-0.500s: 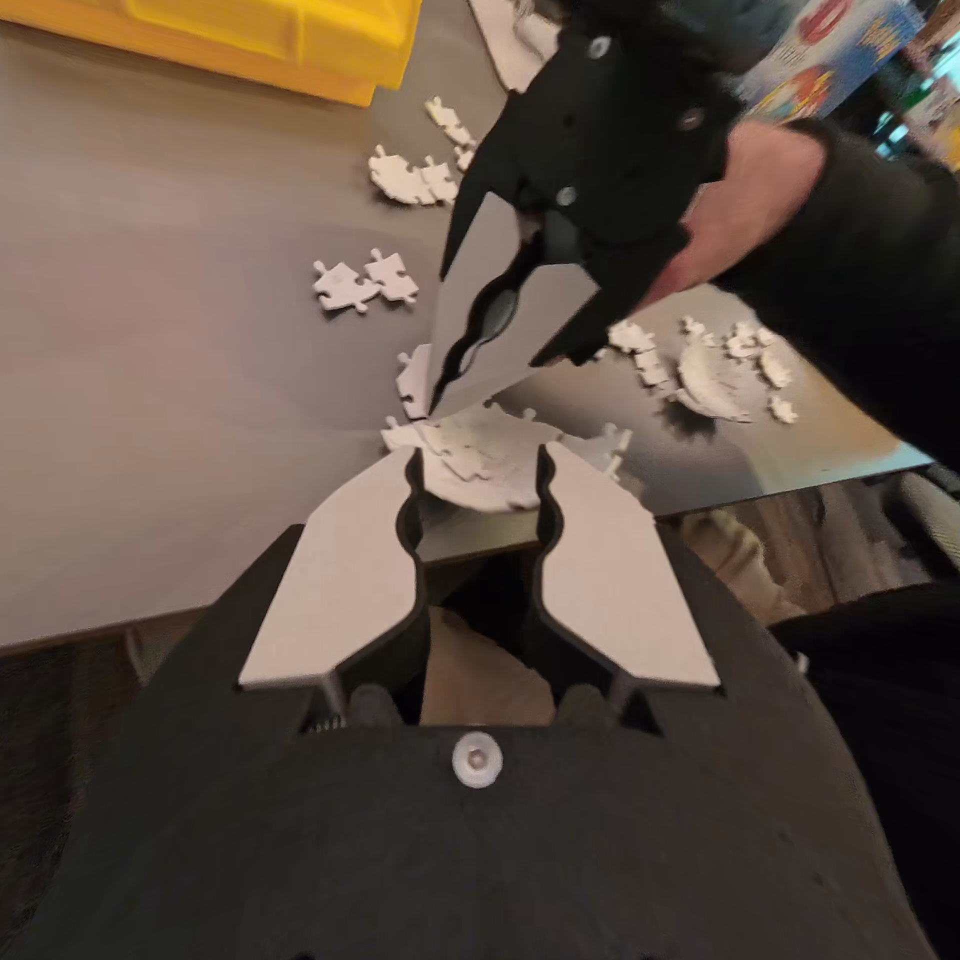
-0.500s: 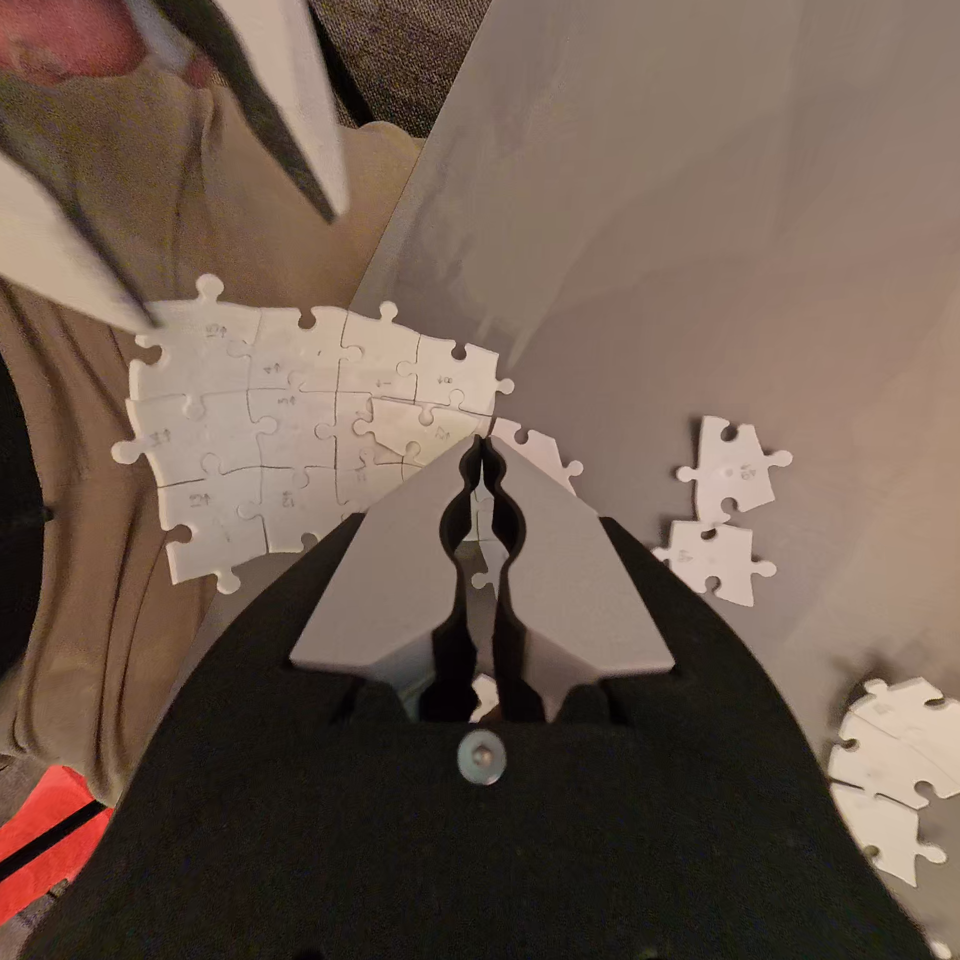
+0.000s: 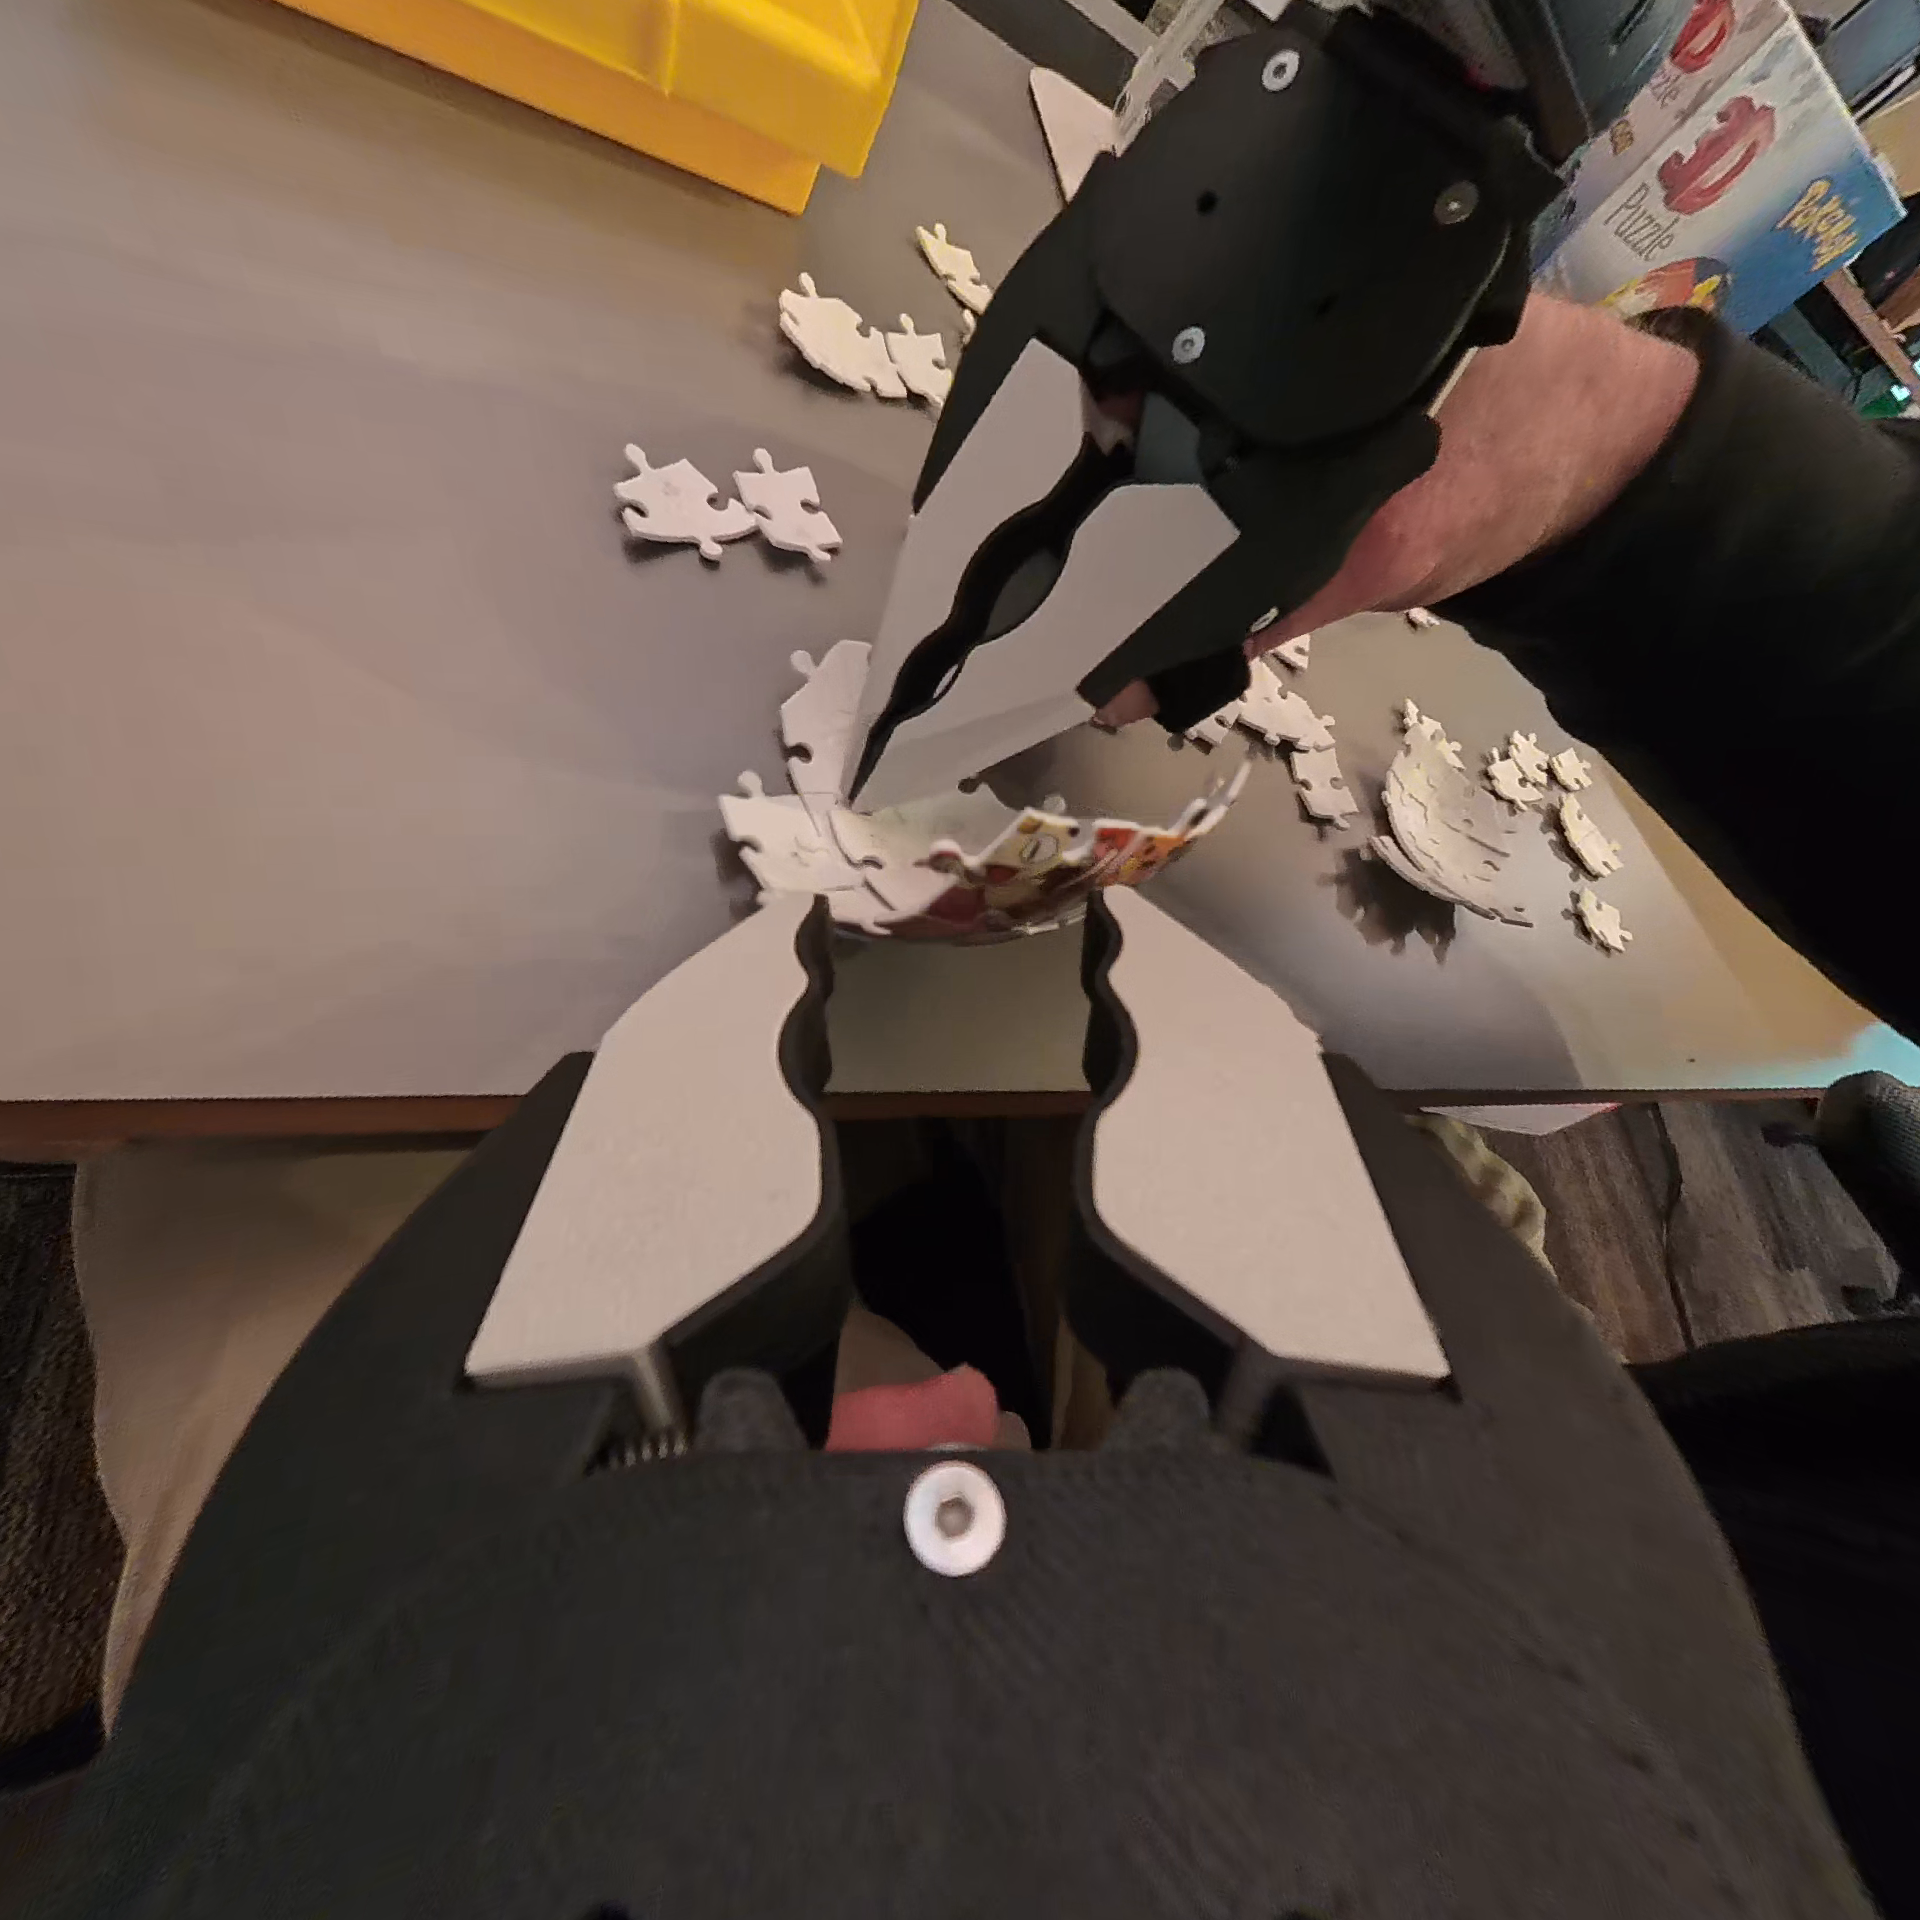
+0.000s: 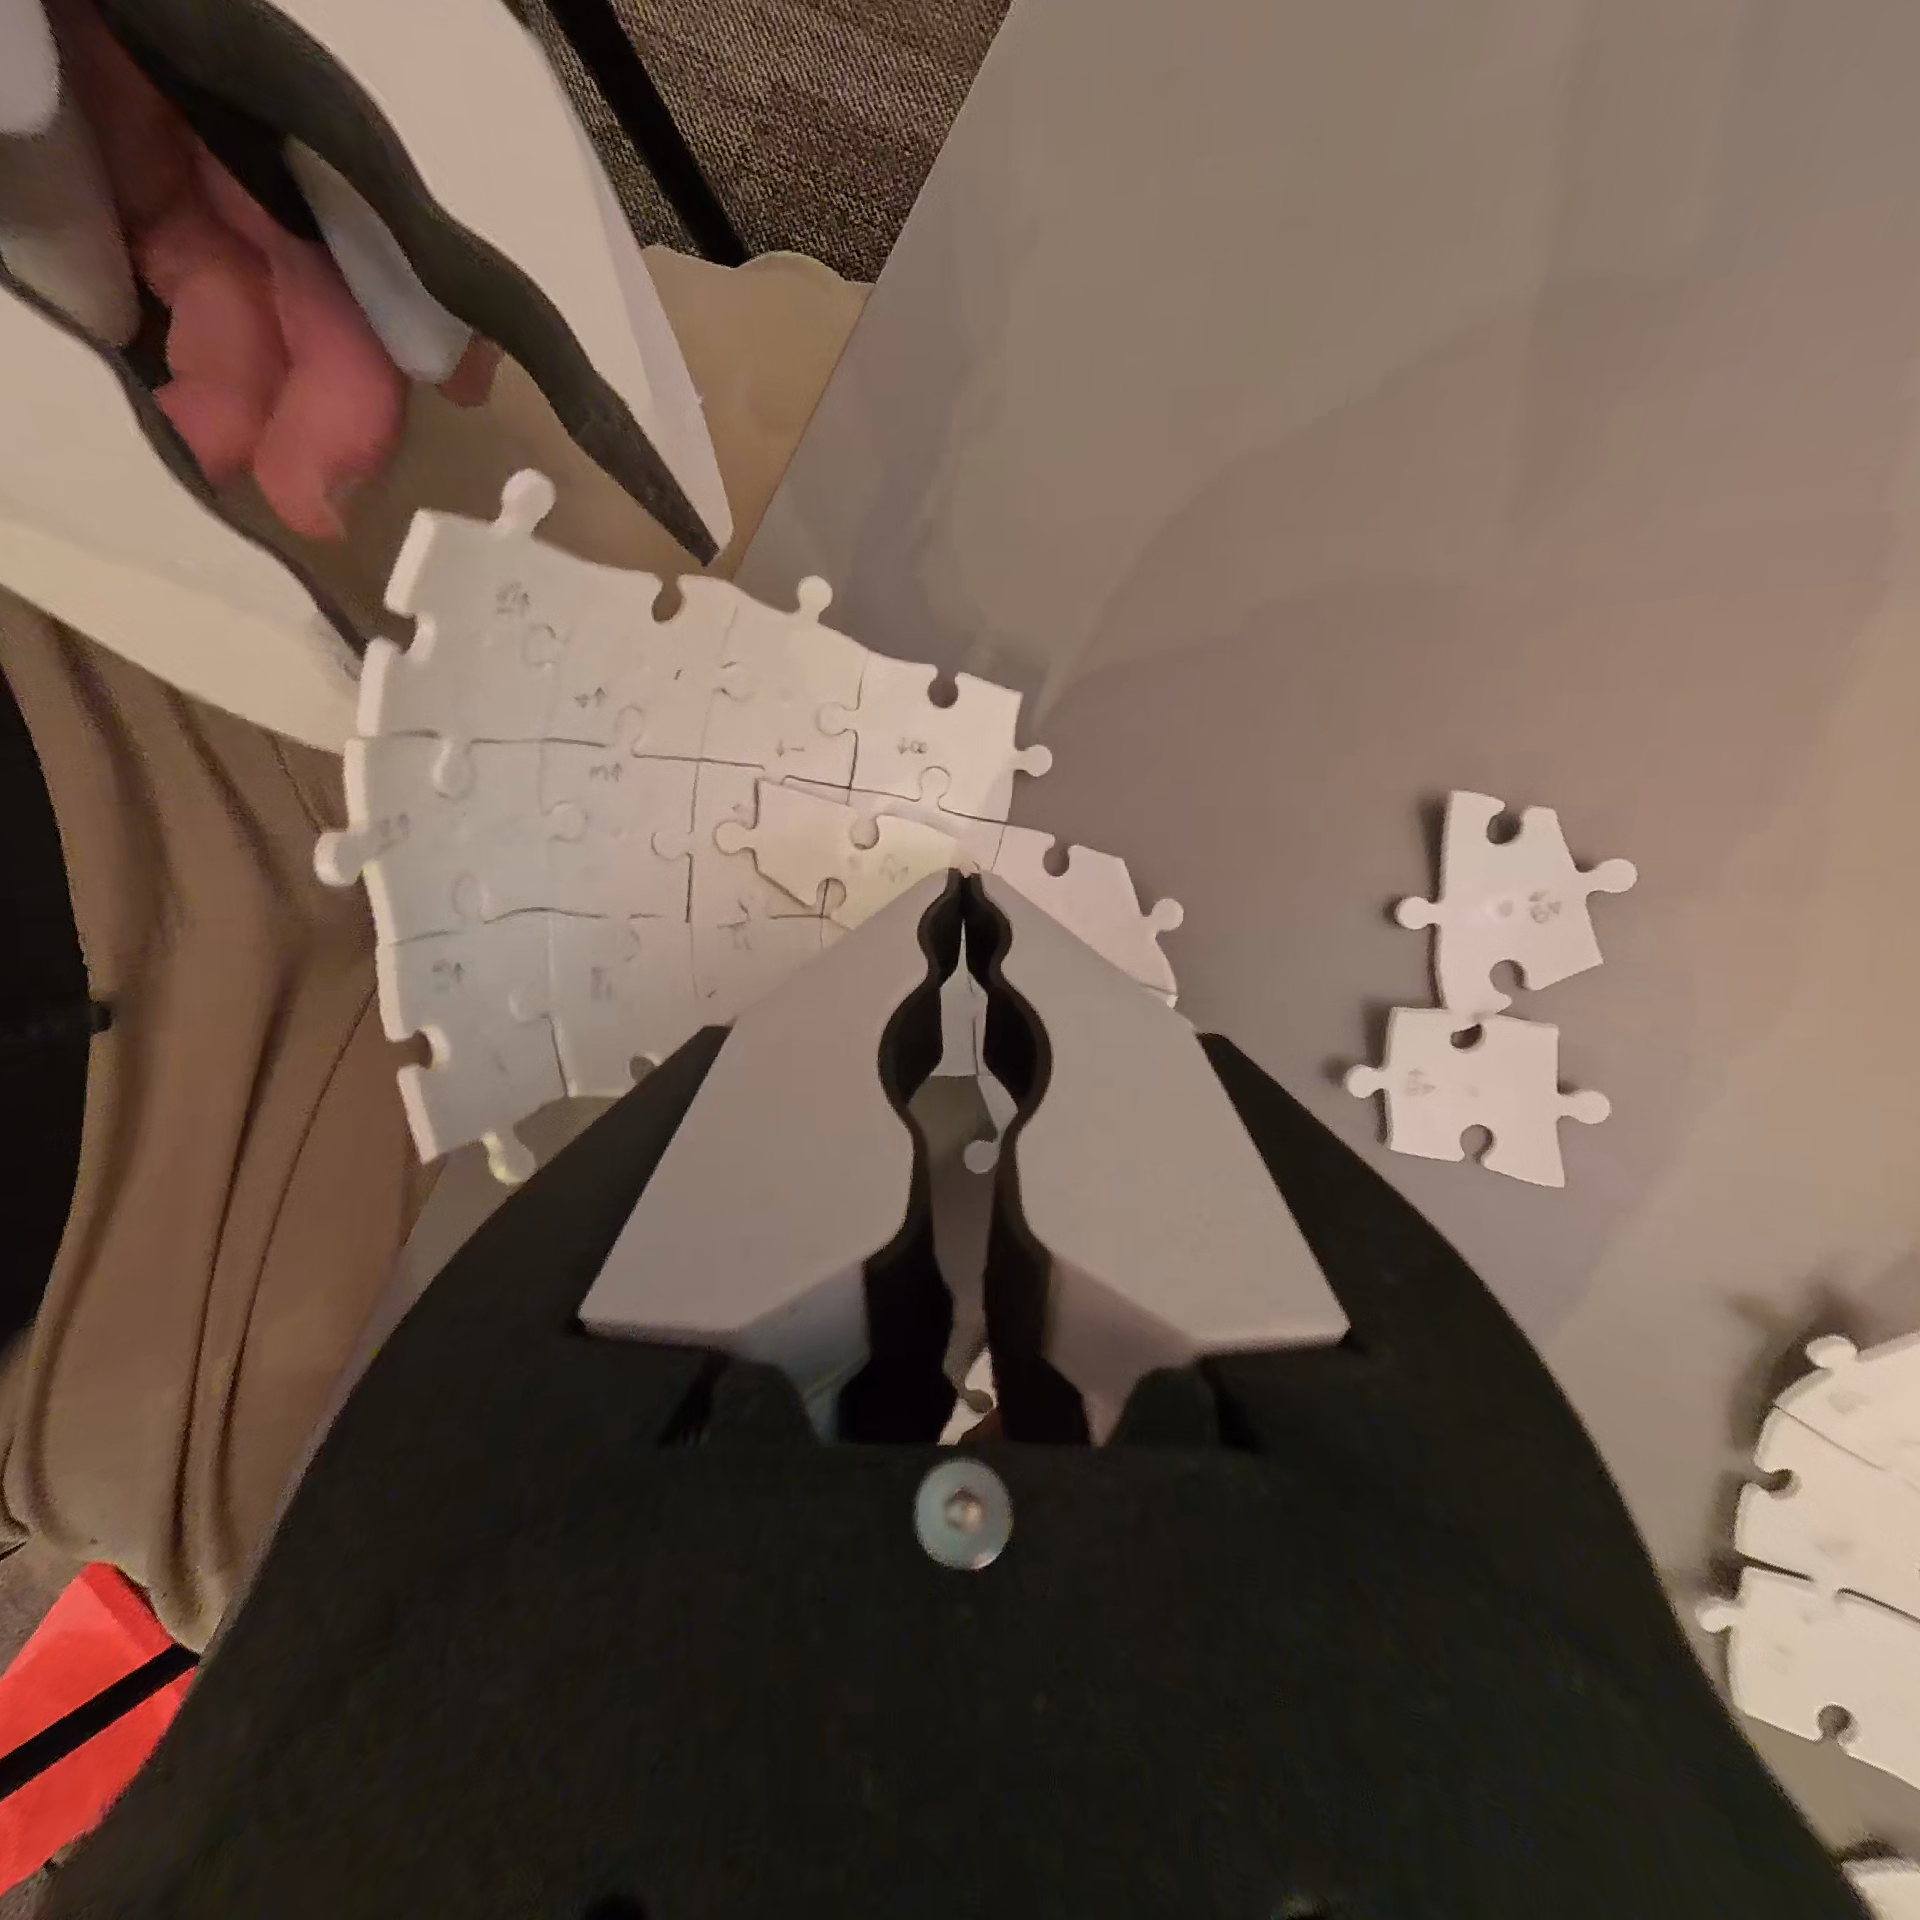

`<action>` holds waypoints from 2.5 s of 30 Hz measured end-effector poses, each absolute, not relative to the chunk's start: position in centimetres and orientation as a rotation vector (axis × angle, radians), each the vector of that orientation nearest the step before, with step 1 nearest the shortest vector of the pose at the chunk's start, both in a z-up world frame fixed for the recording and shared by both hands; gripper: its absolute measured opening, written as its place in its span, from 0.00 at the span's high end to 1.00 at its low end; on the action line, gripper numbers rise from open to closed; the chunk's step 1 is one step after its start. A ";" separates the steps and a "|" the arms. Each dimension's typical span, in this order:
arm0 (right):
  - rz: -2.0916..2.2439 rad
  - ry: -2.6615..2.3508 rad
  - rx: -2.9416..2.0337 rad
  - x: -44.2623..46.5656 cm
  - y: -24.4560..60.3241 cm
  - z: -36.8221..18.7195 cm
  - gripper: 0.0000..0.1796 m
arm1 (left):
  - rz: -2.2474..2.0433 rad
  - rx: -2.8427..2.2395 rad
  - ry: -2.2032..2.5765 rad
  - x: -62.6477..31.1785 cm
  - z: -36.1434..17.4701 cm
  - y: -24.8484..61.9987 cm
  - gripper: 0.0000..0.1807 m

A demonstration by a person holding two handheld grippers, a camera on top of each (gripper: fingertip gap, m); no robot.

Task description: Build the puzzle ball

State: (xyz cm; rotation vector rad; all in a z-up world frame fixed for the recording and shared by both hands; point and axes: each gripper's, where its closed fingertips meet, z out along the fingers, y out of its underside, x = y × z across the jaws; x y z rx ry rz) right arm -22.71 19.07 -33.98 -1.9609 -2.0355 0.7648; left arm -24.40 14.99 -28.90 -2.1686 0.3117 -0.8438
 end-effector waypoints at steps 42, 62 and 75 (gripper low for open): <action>0.473 -2.218 -1.719 -23.1 20.4 -33.6 0.80 | -0.899 -2.170 0.362 -24.7 -29.4 15.4 0.74; 0.539 -2.248 -1.622 -23.9 19.5 -33.3 0.79 | -0.916 -2.172 0.350 -25.1 -29.4 15.6 0.73; 0.540 -2.248 -1.572 -24.3 18.9 -33.7 0.87 | -0.999 -2.231 0.336 -25.5 -30.0 17.2 0.72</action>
